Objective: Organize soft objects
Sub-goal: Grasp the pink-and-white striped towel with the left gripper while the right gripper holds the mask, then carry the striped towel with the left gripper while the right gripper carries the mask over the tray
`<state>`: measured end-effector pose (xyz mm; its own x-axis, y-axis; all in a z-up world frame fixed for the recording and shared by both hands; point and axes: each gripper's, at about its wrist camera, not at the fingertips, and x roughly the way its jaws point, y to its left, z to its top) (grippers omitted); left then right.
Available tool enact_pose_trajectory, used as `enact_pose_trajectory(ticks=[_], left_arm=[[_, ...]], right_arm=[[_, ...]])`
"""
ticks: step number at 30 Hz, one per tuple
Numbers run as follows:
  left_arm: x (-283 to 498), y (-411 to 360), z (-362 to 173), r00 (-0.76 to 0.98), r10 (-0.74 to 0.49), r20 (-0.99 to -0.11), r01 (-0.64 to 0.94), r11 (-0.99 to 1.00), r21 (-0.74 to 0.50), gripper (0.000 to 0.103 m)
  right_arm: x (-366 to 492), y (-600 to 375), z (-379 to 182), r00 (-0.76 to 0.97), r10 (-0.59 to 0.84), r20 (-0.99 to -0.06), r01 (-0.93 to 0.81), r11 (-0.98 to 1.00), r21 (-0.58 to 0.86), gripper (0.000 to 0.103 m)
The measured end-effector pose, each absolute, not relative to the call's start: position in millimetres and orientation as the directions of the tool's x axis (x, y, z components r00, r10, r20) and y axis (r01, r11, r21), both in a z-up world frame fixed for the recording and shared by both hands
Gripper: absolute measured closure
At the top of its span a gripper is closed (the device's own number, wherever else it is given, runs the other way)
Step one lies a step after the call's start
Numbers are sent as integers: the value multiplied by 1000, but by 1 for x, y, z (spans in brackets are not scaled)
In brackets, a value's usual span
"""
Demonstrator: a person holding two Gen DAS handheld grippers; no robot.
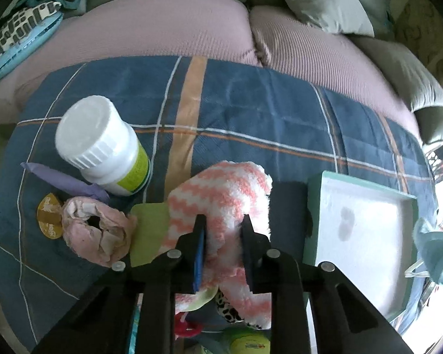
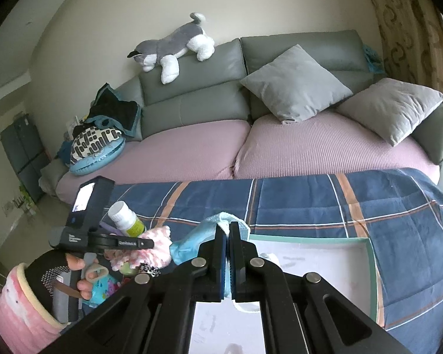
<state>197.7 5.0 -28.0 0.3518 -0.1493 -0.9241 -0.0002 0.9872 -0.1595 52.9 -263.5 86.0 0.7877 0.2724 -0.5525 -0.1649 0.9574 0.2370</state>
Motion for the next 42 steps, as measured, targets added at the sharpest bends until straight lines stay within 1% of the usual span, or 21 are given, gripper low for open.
enact_pose_trajectory(ticks=[12,17,21,24,28,31,36,42], left_arm=[[196,19,6,447,-175,-877,-72,970,-230,84],[187,17,44,529,-175,-830,-64,967,-245,84],[176,3,85,606,-187,-773,-12,970,-244,84],[164,-19,114,653,-216,-726,58,970,-237,84],[157,-52,133,673,-265,-691,144,963,-229,84],[154,-80,138,664,-308,-681,210,951,-226,84],[150,-126,128,616,-377,-692,290,925,-245,84],[139,-159,114,571,-413,-710,335,906,-258,84]], right_arm=[[51,-279,85,796,285,-533,-154,948,277,101],[47,-288,91,816,275,-509,-141,948,285,101],[39,-298,102,842,251,-477,-124,951,282,101],[33,-309,109,862,214,-459,-92,958,273,101],[24,-329,117,884,157,-440,-38,963,267,101],[18,-346,121,895,94,-435,21,967,253,101],[8,-377,122,899,7,-437,113,962,247,101],[-2,-410,121,888,-77,-454,210,945,250,101]])
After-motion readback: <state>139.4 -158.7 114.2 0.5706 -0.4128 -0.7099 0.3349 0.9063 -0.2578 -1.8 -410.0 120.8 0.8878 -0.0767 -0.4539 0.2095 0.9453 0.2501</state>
